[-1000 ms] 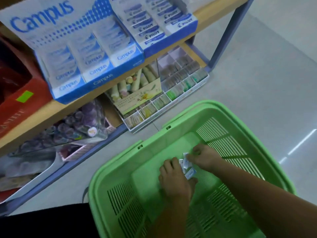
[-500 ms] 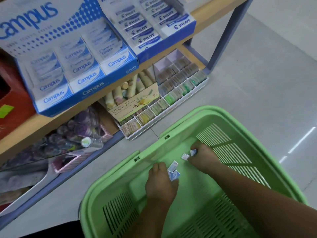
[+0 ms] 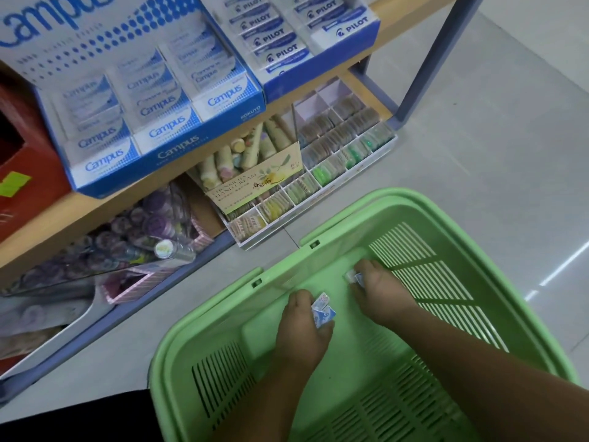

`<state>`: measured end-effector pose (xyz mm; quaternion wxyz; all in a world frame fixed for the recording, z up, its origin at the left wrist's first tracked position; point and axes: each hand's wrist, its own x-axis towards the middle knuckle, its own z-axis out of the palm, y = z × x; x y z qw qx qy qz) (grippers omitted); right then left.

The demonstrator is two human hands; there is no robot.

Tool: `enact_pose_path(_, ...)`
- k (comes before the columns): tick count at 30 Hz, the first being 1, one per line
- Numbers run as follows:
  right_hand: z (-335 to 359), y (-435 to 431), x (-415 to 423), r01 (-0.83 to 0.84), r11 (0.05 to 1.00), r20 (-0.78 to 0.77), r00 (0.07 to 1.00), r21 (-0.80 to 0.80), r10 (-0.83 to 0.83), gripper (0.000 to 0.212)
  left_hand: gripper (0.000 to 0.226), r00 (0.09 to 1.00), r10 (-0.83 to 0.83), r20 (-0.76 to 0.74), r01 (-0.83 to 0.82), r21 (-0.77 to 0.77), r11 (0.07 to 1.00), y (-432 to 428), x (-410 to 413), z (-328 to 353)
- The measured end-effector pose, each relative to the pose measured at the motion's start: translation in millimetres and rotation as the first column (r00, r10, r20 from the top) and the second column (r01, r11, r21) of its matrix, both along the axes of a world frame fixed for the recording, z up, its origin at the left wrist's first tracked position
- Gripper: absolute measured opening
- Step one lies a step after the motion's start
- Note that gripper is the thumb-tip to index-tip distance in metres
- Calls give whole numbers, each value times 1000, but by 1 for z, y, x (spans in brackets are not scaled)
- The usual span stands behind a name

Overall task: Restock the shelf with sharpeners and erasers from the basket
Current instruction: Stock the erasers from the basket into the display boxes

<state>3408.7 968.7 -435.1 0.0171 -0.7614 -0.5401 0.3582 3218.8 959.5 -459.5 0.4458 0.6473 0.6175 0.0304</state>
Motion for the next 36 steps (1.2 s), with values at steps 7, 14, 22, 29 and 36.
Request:
enact_pose_path(7,37,19,3,181,975,-247,947,-125,-208,21,23,970,209,125,-191,-139,972,15,9,20)
enact_pose_path(14,97,10,-1,250,925,-410,841,-286,-353,19,19,987,122,106,-97,-217,971,15,7,52)
enact_pose_path(22,99,-15,13,301,842,-440,745,-448,-501,39,25,994,66,89,-48,-188,981,0,25,52)
enact_pose_path(29,82,-13,25,341,837,-435,734,-427,-521,28,30,999,-37,-31,33,-101,994,-21,57,27)
enact_pose_path(36,94,5,21,230,888,-411,821,-398,-396,29,33,978,-159,-136,139,-145,980,-9,53,31)
